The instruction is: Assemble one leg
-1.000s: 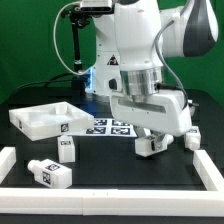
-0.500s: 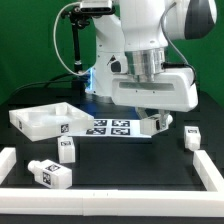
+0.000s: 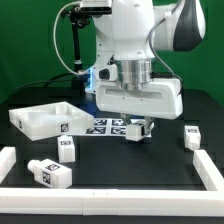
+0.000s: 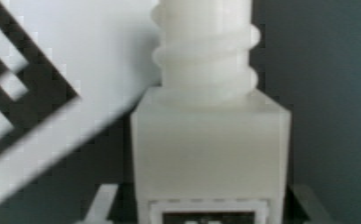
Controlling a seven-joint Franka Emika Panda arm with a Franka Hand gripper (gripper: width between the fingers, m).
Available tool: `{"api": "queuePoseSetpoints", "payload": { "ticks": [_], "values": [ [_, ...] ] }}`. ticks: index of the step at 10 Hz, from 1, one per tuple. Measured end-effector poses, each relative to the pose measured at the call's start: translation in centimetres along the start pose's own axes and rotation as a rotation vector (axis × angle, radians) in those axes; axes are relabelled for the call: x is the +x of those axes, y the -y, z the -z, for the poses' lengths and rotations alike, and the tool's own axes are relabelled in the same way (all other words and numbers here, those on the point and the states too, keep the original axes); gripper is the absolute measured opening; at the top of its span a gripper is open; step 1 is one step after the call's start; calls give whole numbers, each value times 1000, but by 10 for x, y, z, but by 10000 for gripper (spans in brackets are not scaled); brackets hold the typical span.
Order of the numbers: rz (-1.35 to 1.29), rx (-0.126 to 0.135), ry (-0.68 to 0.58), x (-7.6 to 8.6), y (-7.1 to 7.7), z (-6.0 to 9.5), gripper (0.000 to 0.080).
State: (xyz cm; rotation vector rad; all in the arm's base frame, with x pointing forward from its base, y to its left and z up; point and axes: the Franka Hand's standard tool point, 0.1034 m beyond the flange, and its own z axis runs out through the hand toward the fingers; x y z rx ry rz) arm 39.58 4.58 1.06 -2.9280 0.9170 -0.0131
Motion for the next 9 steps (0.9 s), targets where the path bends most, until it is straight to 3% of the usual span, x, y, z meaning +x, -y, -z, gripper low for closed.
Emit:
{"api": "queuePoseSetpoints", "payload": {
  "ticks": [2, 5, 6, 7, 8, 9],
  "values": [
    [60, -12, 15, -21, 22, -6, 262],
    [91, -8, 10, -17, 24, -6, 262],
    [91, -8, 10, -17, 24, -6, 361],
    [91, -8, 10, -17, 24, -6, 553],
    [141, -11, 38, -17, 21, -2, 553],
    [184, 0, 54, -11, 14, 11, 620]
  ]
}}
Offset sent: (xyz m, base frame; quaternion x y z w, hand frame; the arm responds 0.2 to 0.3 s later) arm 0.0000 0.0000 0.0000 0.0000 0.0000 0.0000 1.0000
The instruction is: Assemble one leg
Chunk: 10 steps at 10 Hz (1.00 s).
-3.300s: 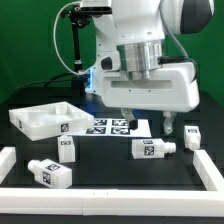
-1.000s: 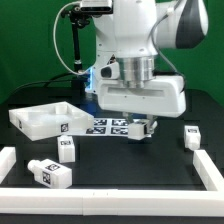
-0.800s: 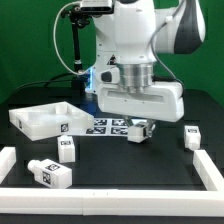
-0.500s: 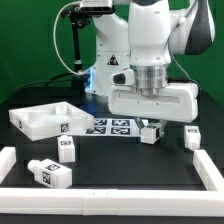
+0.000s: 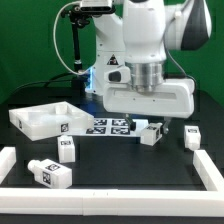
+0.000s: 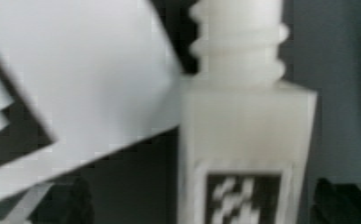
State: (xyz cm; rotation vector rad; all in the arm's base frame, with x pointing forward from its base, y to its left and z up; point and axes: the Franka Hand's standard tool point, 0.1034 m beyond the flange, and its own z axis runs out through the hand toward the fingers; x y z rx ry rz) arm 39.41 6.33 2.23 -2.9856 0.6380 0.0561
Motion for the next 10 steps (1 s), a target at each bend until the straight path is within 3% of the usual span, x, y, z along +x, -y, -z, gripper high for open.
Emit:
{"api": "queuePoseSetpoints", "payload": {
  "ticks": [1, 3, 4, 9, 10],
  "values": [
    [50, 10, 27, 1, -4, 17, 643],
    [185, 39, 14, 22, -27, 46, 648],
    [255, 34, -2, 32, -31, 53, 648],
    [252, 29, -4, 31, -34, 50, 649],
    [356, 14, 33, 20, -57, 41, 649]
  ]
}}
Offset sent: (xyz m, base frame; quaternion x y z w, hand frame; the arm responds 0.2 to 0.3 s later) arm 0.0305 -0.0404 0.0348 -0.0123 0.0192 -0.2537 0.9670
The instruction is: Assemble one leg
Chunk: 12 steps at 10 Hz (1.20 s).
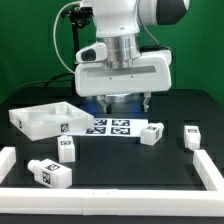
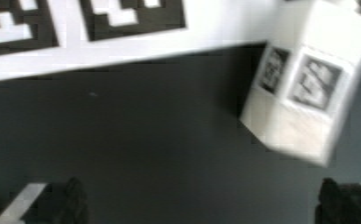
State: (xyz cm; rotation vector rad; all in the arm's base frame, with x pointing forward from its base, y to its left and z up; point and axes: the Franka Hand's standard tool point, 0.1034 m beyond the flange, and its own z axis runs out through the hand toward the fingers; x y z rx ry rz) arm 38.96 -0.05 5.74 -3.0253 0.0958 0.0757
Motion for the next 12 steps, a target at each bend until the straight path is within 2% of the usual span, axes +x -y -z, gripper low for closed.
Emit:
{"api": "queuePoseSetpoints", "payload": {
  "ticks": [1, 2, 4, 5, 8, 9, 10, 11, 12],
  "values": [
    [46, 7, 42, -7, -24, 8, 649],
    [107, -21, 35, -1, -50, 24, 649],
    [207, -47, 23, -3, -98, 33, 649],
    [226, -52, -9, -2, -112, 34, 649],
    [211, -51, -9, -2, -110, 33, 649],
    [270, -73, -23, -2, -116, 32, 649],
    [371, -117, -22, -9, -136, 21, 649],
    [425, -128, -1, -19, -161, 17, 649],
    [447, -138, 5, -21, -183, 21, 649]
  ]
}}
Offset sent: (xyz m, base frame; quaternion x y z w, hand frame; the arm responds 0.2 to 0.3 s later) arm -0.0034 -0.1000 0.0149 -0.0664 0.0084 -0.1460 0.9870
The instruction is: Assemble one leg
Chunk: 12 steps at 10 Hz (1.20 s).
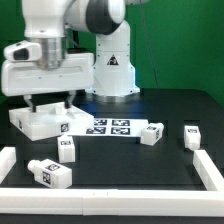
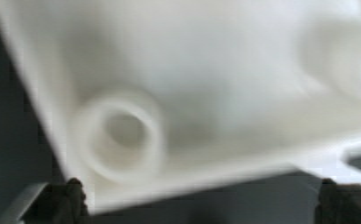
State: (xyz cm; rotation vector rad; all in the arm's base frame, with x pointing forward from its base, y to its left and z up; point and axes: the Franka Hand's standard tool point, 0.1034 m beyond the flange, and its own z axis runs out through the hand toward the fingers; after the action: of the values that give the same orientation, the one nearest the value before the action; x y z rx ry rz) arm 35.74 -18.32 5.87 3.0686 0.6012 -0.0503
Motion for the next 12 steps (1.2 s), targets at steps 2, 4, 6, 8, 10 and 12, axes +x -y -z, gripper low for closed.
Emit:
{"api": "queuePoseSetpoints", "payload": {
  "ticks": [2, 4, 6, 8, 10, 12],
  "values": [
    [86, -40, 14, -33, -30, -8, 649],
    [82, -46, 13, -39, -31, -9, 649],
    [93, -45, 19, -41, -32, -12, 649],
    [151, -47, 54, -55, -44, -27, 649],
    [149, -44, 79, -63, -45, -41, 649],
    [165, -49, 77, -51, -49, -44, 649]
  ]
}}
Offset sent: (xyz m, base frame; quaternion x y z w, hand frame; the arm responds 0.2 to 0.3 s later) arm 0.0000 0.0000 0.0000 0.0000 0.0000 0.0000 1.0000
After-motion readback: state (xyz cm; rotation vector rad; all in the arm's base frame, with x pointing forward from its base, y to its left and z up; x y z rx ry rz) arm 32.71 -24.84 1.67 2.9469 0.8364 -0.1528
